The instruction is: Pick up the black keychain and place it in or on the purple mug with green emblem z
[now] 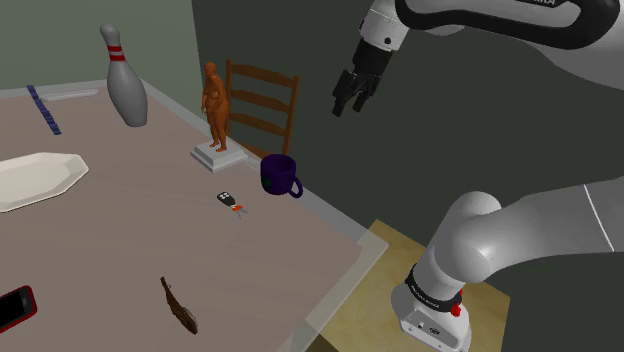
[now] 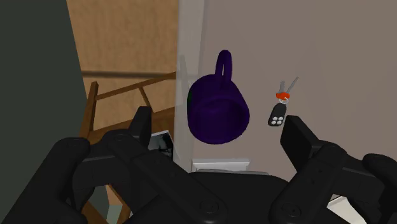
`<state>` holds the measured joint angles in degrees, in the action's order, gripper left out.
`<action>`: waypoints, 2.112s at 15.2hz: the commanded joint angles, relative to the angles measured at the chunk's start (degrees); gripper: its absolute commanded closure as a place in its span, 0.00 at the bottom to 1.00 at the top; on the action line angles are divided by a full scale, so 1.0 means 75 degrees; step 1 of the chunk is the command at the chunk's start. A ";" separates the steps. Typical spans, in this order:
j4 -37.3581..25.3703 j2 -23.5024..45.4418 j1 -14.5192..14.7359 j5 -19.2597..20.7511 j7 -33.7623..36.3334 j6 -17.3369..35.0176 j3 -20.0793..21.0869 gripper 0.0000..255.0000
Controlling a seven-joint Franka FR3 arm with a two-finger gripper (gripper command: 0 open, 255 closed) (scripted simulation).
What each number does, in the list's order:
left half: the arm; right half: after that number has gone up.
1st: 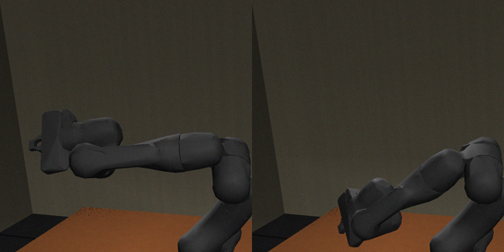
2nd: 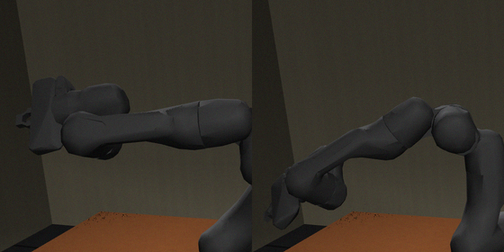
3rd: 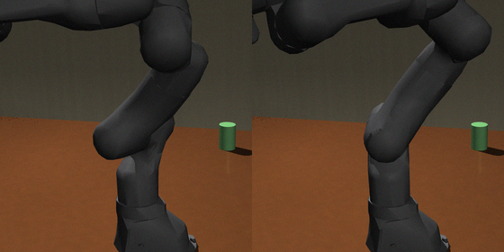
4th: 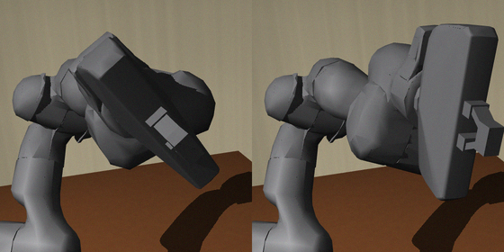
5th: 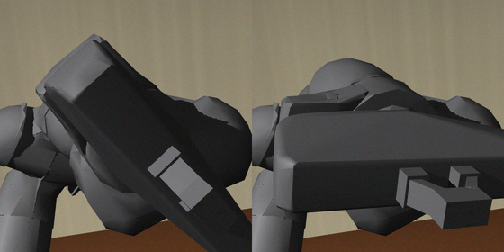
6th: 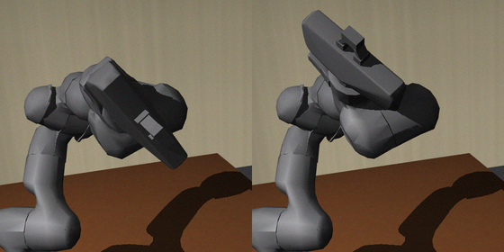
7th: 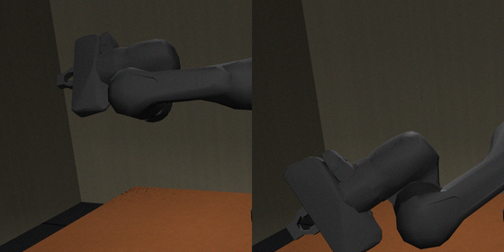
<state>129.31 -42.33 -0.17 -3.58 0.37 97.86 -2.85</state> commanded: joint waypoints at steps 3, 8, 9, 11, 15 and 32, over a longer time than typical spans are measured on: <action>0.0197 0.0243 0.0079 -0.0080 0.0116 0.0422 0.0169 0.00; 0.0532 0.1002 0.0277 -0.0253 0.0401 0.1474 0.0589 0.00; 0.0571 0.1179 0.0316 -0.0280 0.0458 0.1682 0.0671 0.00; 0.0621 0.1557 0.0390 -0.0328 0.0574 0.2093 0.0836 0.00; 0.0608 0.2397 0.0525 -0.0377 0.0816 0.2887 0.1163 0.00; -0.0757 0.6355 0.0991 0.0425 0.2134 0.5273 0.2124 0.00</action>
<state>124.01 4.38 7.21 -0.70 16.22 136.86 13.08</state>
